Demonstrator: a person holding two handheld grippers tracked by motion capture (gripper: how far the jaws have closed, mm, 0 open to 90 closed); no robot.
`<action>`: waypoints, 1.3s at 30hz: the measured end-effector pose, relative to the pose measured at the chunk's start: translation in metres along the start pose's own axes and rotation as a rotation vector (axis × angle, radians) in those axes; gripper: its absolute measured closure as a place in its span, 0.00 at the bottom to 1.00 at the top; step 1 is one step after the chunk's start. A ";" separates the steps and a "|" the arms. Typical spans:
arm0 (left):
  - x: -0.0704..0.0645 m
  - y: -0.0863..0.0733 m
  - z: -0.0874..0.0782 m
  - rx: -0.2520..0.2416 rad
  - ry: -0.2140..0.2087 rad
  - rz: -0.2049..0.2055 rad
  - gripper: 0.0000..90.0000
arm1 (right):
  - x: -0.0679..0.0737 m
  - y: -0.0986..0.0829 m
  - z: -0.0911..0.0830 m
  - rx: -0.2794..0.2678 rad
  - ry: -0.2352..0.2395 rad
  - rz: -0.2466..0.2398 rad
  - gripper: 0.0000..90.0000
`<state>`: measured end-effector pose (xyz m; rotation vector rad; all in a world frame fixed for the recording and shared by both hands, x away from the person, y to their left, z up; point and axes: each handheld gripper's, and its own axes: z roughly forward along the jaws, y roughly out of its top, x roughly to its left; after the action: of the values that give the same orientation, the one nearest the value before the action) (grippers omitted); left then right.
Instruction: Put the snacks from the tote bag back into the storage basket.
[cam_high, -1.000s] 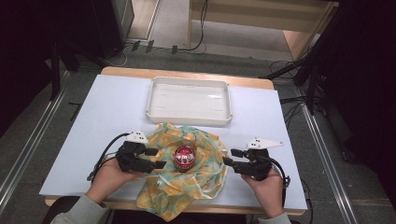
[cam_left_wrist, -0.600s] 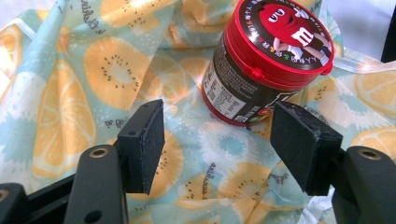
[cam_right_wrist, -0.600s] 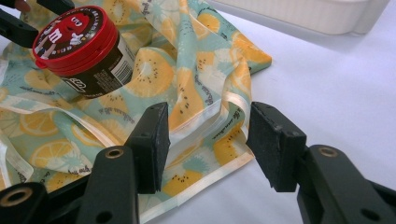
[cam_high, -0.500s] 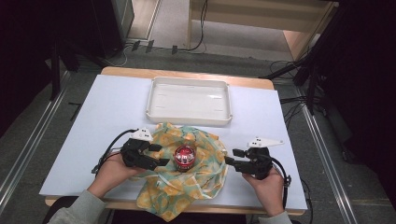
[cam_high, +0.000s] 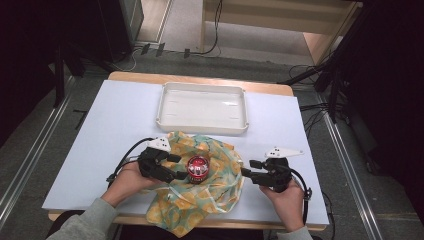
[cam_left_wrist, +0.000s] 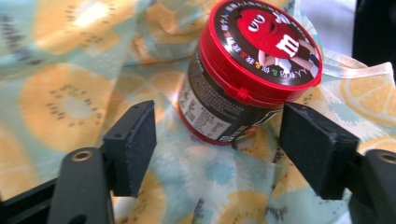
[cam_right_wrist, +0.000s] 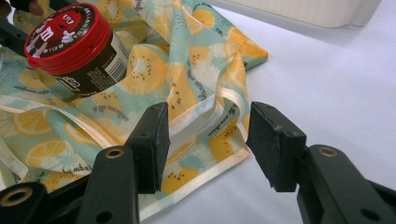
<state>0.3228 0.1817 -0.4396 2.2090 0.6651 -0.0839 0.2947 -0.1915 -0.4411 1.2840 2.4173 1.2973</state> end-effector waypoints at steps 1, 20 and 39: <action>0.000 0.000 0.002 0.006 -0.009 0.006 0.30 | 0.000 0.000 0.000 0.001 0.001 0.000 0.56; -0.004 -0.001 0.032 0.030 -0.028 0.054 0.23 | 0.003 -0.001 0.003 0.017 0.006 -0.009 0.56; -0.005 0.006 0.052 -0.017 -0.021 0.070 0.21 | 0.004 -0.001 0.004 0.017 0.010 -0.005 0.56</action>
<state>0.3291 0.1384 -0.4690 2.2094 0.5738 -0.0656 0.2933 -0.1871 -0.4432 1.2773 2.4416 1.2879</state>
